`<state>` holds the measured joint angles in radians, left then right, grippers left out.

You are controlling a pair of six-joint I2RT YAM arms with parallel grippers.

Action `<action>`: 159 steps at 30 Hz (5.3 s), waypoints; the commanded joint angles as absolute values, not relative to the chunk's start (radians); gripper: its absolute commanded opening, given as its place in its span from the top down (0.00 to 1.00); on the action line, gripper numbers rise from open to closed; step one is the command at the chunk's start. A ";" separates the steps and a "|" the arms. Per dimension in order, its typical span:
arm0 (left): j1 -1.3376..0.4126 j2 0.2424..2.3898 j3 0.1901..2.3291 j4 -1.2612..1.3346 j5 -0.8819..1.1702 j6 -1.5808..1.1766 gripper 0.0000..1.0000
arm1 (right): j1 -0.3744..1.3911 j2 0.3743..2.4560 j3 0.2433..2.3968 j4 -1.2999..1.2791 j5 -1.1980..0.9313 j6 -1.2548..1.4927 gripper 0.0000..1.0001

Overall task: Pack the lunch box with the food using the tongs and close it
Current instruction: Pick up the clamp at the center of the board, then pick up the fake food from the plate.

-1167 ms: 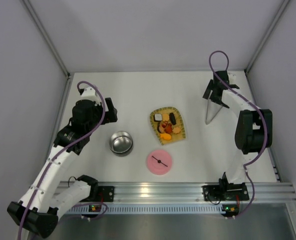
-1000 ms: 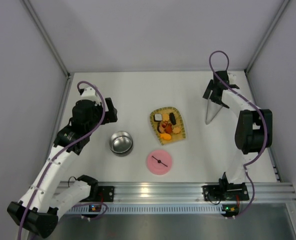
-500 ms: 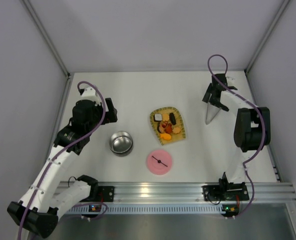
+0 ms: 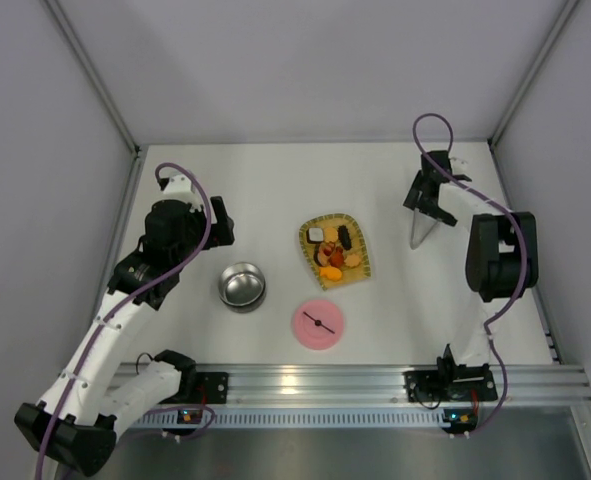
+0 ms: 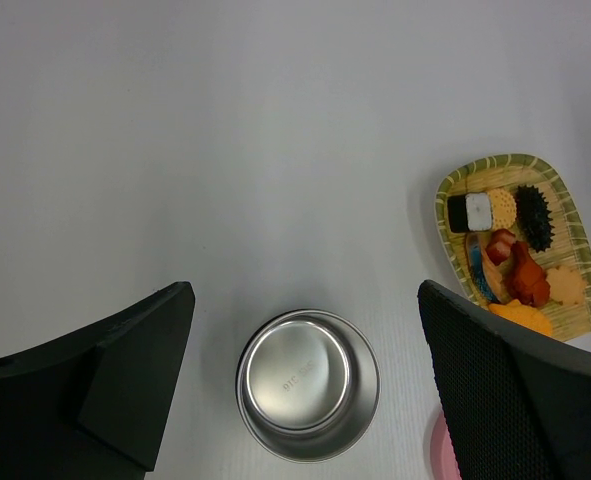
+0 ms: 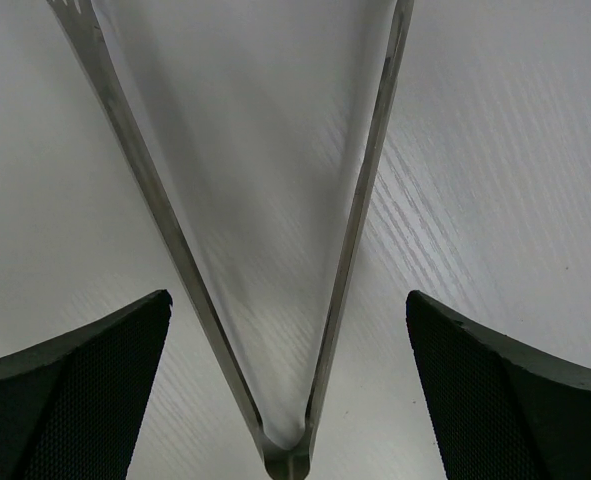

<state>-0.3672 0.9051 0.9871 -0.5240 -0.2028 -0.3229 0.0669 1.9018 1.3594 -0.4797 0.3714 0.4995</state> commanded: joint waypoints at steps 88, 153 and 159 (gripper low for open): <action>-0.362 0.899 0.989 -0.515 -0.215 -0.319 0.01 | 0.098 1.543 1.195 -0.500 0.293 0.420 0.46; -0.362 0.908 0.988 -0.522 -0.212 -0.321 0.01 | 0.874 1.453 1.161 -0.528 0.334 0.589 0.51; -0.362 0.908 0.986 -0.523 -0.212 -0.321 0.01 | 0.874 1.471 1.170 -0.523 0.327 0.591 0.51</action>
